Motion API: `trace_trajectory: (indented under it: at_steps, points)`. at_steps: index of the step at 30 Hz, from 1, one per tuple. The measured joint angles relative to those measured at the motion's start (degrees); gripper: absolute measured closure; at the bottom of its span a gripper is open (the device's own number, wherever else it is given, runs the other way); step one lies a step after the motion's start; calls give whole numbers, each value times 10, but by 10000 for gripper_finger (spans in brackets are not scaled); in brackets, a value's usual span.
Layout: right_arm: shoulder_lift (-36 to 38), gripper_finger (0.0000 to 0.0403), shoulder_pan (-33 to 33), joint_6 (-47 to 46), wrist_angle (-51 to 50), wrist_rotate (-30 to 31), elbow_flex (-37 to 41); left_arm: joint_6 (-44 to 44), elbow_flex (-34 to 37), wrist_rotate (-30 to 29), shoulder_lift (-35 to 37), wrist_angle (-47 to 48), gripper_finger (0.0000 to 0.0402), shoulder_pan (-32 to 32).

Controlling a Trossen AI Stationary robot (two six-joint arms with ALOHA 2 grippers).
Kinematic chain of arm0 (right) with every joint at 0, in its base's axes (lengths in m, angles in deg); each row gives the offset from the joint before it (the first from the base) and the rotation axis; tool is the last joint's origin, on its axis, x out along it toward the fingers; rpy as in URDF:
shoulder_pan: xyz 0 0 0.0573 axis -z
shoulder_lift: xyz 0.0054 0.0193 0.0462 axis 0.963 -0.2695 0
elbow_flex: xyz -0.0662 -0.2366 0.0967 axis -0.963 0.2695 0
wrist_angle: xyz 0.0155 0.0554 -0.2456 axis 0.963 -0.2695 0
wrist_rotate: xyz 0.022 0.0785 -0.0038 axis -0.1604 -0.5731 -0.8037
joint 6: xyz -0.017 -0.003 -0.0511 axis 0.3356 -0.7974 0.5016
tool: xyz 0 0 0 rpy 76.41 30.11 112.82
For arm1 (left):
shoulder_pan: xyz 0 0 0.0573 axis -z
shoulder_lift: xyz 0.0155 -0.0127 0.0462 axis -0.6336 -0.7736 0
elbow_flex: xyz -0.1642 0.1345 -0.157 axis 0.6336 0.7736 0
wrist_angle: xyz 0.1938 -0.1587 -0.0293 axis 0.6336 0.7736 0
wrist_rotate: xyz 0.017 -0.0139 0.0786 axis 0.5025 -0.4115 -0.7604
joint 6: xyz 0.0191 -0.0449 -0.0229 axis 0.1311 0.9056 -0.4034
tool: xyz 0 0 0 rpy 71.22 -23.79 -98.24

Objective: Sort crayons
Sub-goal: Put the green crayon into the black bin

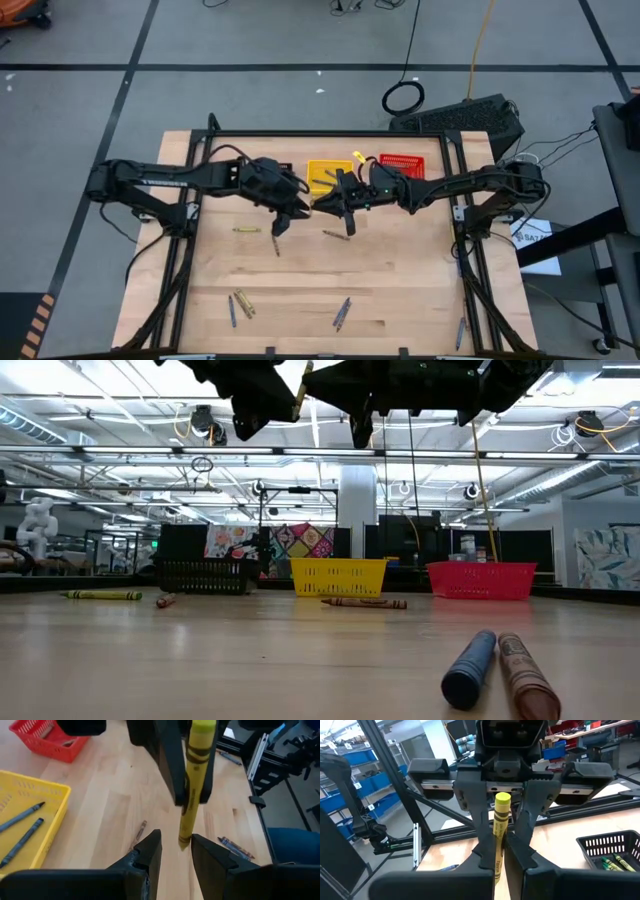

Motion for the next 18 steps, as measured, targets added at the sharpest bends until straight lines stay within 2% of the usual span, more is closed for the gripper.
trace_trajectory:
  at_steps: [10,18]
  points:
    - [0,403,0,0,0,1,0,-2,0,9,0,-24,290,0]
    - [0,403,0,0,0,2,0,-27,0,8,-36,-50,290,0]
